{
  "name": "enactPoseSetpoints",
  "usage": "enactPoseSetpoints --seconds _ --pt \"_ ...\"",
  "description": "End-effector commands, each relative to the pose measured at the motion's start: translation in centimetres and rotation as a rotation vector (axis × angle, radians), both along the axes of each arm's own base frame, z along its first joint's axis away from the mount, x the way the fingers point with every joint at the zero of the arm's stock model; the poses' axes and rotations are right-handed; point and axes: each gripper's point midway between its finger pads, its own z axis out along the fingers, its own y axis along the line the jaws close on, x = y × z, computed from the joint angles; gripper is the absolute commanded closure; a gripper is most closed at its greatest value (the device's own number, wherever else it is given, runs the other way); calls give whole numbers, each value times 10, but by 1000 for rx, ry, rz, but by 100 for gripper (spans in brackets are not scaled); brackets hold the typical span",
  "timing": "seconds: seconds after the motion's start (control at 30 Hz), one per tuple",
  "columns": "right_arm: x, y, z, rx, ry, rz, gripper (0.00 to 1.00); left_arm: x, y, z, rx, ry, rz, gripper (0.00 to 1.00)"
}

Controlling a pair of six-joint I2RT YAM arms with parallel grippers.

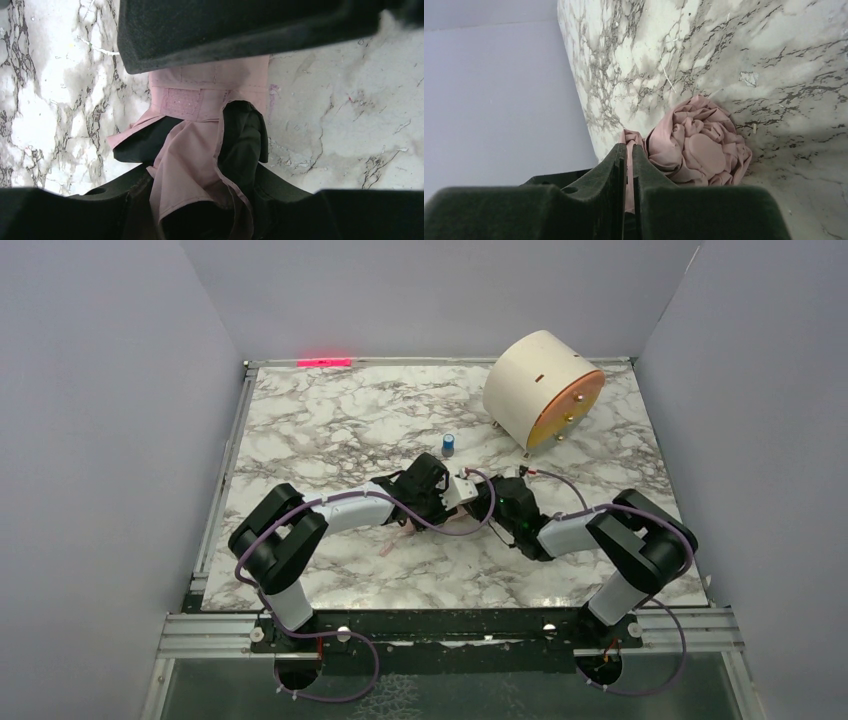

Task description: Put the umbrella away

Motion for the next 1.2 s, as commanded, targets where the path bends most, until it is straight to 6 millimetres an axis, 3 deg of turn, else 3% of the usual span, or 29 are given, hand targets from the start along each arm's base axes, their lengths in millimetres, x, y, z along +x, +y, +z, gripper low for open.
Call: enactPoseSetpoints --seconds 0.0,0.3,0.43,0.57,0.7,0.83,0.93,1.17 --pt "-6 5 -19 -37 60 53 88 -47 69 -68 304 170 -13 100" --pt "-14 -7 -51 -248 207 86 99 -41 73 -66 325 123 -10 100" --pt "-18 -22 -54 -328 212 70 100 -38 74 -63 325 98 -10 100" --pt "-18 -49 -46 -422 165 1 96 -37 70 -60 303 77 -35 100" --pt "-20 -75 -24 -454 77 -68 85 -38 62 -51 250 42 -104 100" --pt "-20 -88 1 -512 -28 -68 77 -27 50 -33 182 -50 -107 99" --pt "-19 -91 16 -565 -81 -47 73 -16 44 -19 140 -129 -75 81" --pt "-11 -95 40 -688 -155 -2 71 -8 36 2 85 -189 -71 57"
